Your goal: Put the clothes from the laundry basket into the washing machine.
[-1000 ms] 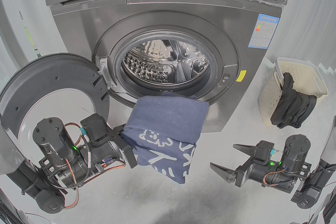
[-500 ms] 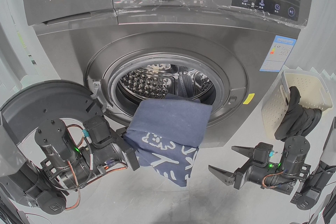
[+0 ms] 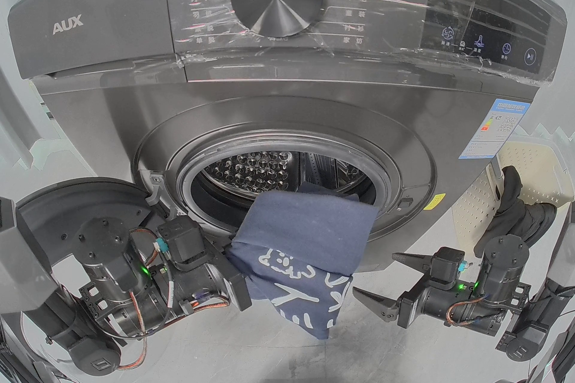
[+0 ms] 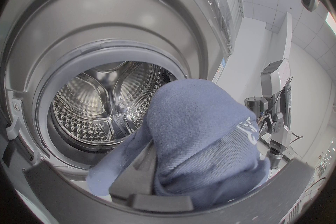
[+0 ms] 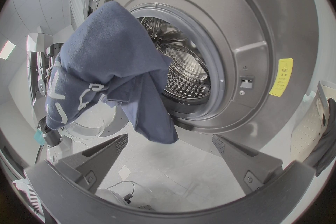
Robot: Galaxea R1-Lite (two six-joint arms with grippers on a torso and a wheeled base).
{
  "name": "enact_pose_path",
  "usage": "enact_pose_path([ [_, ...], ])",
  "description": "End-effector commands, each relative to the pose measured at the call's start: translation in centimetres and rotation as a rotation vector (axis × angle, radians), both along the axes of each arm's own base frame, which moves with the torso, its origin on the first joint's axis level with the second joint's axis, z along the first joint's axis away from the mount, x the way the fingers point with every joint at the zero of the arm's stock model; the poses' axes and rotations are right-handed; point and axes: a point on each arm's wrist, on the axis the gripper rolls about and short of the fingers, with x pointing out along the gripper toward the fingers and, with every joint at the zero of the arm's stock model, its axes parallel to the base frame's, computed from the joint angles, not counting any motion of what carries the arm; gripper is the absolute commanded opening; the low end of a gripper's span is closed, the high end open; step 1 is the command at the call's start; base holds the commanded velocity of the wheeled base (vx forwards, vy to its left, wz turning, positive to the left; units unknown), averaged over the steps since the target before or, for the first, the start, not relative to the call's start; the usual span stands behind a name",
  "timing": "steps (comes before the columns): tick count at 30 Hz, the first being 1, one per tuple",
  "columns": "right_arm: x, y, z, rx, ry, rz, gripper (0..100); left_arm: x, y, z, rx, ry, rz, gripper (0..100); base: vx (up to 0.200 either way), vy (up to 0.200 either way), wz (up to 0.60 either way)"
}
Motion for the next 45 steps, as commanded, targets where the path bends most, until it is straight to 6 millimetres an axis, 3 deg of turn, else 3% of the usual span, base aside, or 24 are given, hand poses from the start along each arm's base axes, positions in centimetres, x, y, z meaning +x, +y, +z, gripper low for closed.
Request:
enact_pose_path([
  [1,-0.2,0.3,0.0,0.002,-0.001,0.015,100,0.1,-0.4,-0.7,0.02,0.02,-0.006,0,0.0,0.0,0.0],
  [7,-0.3,0.3,0.0,0.0,0.002,0.018,100,0.4,-0.7,-1.1,0.036,0.016,-0.006,0,0.0,0.0,0.0],
  [12,-0.4,0.5,-0.1,-0.001,0.003,0.027,100,2.6,-1.8,-3.4,0.083,0.05,0.031,0,0.0,0.0,0.0],
  [13,-0.4,0.5,-0.1,-0.001,0.003,0.027,100,4.7,-2.2,-4.5,0.091,0.055,0.138,0,0.0,0.0,0.0],
  [15,-0.5,0.6,-0.1,-0.001,0.005,0.03,100,6.1,-2.7,-5.1,0.085,0.047,0.2,0,0.0,0.0,0.0],
  [24,-0.5,0.8,-0.1,-0.001,0.005,0.039,100,11.6,-6.5,-6.0,-0.015,-0.035,0.219,0,0.0,0.0,0.0],
  [35,-0.4,0.8,0.0,0.004,-0.003,0.04,100,17.1,-8.8,-7.6,-0.069,-0.096,0.258,0,0.0,0.0,0.0],
  [39,-0.4,0.8,0.0,0.003,-0.002,0.04,100,19.6,-9.1,-7.4,-0.091,-0.12,0.306,0,0.0,0.0,0.0],
  [41,-0.4,0.8,0.0,0.003,-0.002,0.04,100,19.8,-9.0,-7.3,-0.095,-0.124,0.313,0,0.0,0.0,0.0],
  [42,-0.5,0.9,-0.1,0.002,0.0,0.043,100,21.8,-8.9,-6.6,-0.128,-0.161,0.357,0,0.0,0.0,0.0],
  [45,-0.4,0.9,-0.1,0.001,0.001,0.041,100,23.4,-8.7,-5.6,-0.161,-0.194,0.404,0,0.0,0.0,0.0],
])
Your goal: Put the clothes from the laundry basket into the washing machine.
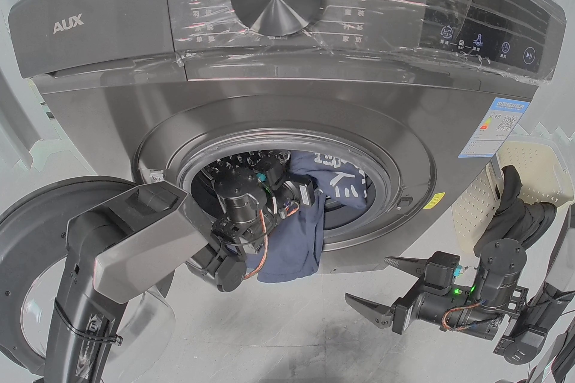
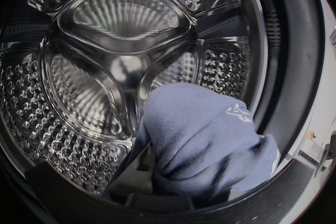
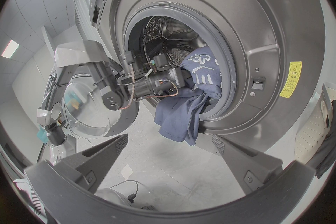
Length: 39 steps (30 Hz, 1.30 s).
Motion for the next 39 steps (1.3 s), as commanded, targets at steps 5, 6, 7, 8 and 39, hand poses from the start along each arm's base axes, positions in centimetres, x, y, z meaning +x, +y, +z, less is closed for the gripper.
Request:
enact_pose_path([
  [5,0.1,0.1,-0.2,-0.005,0.006,0.002,100,5.0,0.5,0.5,-0.041,-0.043,0.107,0,0.0,0.0,0.0],
  [6,0.1,0.1,-0.3,-0.007,0.009,0.002,100,5.1,0.4,0.6,-0.04,-0.041,0.107,0,0.0,0.0,0.0],
  [7,0.2,0.2,-0.3,-0.007,0.009,0.002,100,5.3,0.4,0.9,-0.042,-0.041,0.11,0,0.0,0.0,0.0],
  [8,0.2,0.2,-0.4,-0.008,0.01,0.002,100,5.5,0.5,1.2,-0.046,-0.044,0.117,0,0.0,0.0,0.0],
  [39,0.4,0.4,-0.6,-0.01,0.014,0.004,100,-2.1,2.3,-1.1,0.222,0.369,0.031,100,0.0,0.0,0.0],
])
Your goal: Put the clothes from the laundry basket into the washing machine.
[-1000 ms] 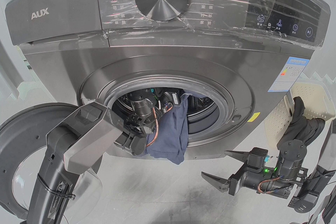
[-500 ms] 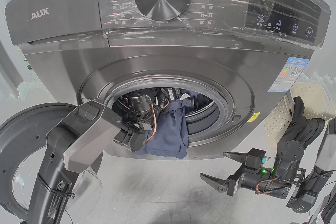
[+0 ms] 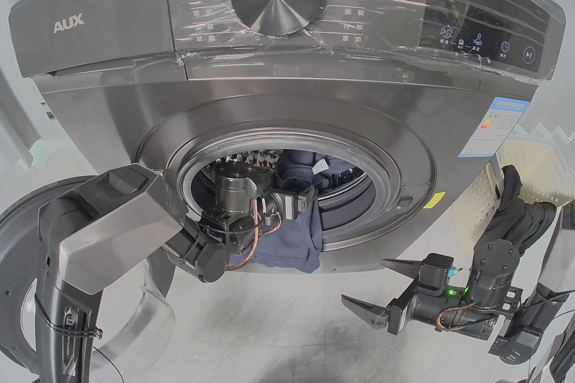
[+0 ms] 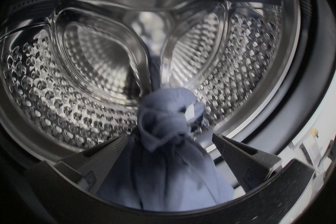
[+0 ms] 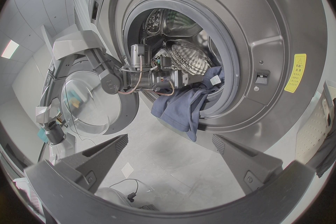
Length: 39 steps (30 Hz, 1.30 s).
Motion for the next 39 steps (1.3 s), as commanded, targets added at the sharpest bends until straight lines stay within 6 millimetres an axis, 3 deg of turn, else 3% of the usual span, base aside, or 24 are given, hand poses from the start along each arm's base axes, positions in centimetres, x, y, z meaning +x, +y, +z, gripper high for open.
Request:
enact_pose_path([
  [1,0.0,0.0,0.0,0.0,0.001,0.001,100,-1.8,0.1,-0.9,0.047,0.059,-0.049,100,0.0,0.0,0.0],
  [18,0.0,0.3,0.1,0.005,-0.005,0.01,100,-0.8,-0.2,-4.1,0.076,0.099,-0.058,100,0.0,0.0,0.0],
  [19,0.0,0.3,0.1,0.006,-0.006,0.011,100,-0.5,-0.1,-4.1,0.083,0.09,-0.055,0,0.0,0.0,0.0],
  [26,0.3,0.6,0.3,0.017,-0.019,0.01,100,-0.3,0.0,-3.0,0.057,0.066,-0.057,0,0.0,0.0,0.0],
  [33,0.4,0.6,0.2,0.014,-0.014,0.01,100,-0.4,-2.1,0.9,-0.128,-0.022,-0.081,0,0.0,0.0,0.0],
  [39,0.4,0.6,0.2,0.014,-0.014,0.01,100,0.2,-2.9,3.3,-0.219,-0.115,-0.087,0,0.0,0.0,0.0],
])
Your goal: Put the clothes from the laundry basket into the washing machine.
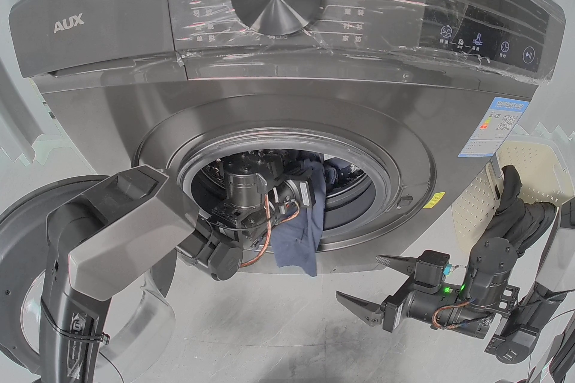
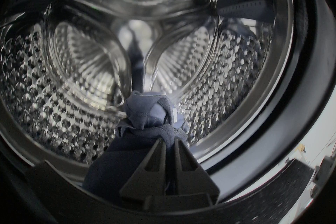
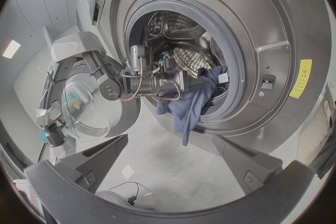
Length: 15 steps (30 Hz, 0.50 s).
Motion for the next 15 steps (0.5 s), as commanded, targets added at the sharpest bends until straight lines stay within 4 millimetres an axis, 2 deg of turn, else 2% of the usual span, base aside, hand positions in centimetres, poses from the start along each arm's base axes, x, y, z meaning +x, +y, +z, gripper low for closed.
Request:
enact_pose_path([
  [1,0.0,0.0,-0.1,-0.002,0.002,0.0,100,0.2,-0.8,2.1,-0.07,-0.071,-0.008,0,0.0,0.0,0.0],
  [5,0.0,0.0,0.0,-0.002,0.0,0.001,100,0.1,-0.7,2.0,-0.086,-0.061,0.001,0,0.0,0.0,0.0],
  [9,0.0,0.0,0.0,0.001,-0.001,0.0,100,-0.5,-0.3,0.6,-0.05,-0.013,0.005,0,0.0,0.0,0.0],
  [10,0.0,0.0,0.0,0.001,-0.001,0.0,100,-0.7,-0.2,0.5,-0.046,-0.007,0.005,100,0.0,0.0,0.0],
  [12,0.1,0.0,0.0,0.001,-0.001,-0.001,100,-1.0,0.0,0.2,-0.033,0.012,0.004,100,0.0,0.0,0.0],
  [15,0.1,0.1,0.0,0.002,-0.003,0.0,100,-2.6,0.5,-0.9,0.029,0.078,-0.006,100,0.0,0.0,0.0],
])
